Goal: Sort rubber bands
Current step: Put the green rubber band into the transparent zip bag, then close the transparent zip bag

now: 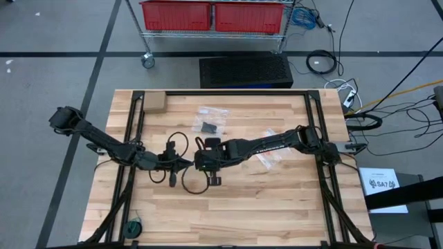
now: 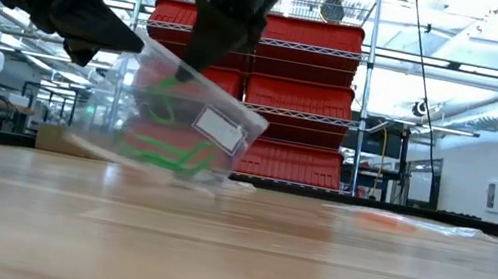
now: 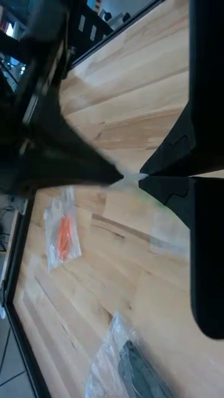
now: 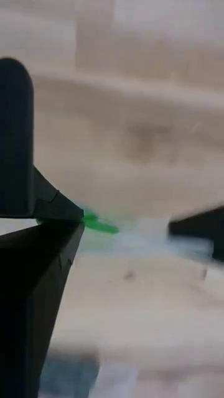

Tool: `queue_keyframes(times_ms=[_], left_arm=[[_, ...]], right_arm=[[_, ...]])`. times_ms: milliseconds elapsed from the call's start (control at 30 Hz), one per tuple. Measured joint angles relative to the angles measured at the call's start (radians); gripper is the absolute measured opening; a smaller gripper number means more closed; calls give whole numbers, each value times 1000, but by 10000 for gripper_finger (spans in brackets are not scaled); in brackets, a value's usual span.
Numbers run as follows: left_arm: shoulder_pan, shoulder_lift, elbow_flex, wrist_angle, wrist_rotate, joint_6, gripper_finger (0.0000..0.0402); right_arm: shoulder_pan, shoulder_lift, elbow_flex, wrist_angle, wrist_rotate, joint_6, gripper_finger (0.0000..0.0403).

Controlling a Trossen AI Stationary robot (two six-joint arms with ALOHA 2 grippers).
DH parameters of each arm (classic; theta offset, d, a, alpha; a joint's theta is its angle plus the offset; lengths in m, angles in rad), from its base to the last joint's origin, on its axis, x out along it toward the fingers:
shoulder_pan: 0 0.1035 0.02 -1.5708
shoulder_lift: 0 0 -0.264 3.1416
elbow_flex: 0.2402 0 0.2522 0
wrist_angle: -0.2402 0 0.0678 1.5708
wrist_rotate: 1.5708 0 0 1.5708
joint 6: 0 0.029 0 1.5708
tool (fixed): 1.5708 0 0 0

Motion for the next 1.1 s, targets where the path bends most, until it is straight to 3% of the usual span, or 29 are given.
queue_keyframes(times_ms=[267, 567, 733, 1100], left_arm=[[0, 19, 0, 11, -13, -1, 0], [0, 19, 0, 30, -20, -1, 0], [0, 19, 0, 36, -21, -1, 0], [-15, 19, 0, 48, -23, 0, 0]], right_arm=[[9, 0, 0, 63, -43, 83, 16], [11, 34, 0, 70, -46, 134, 133], [16, 19, 0, 52, -50, 131, 179], [63, -155, 0, -254, -2, 142, 203]])
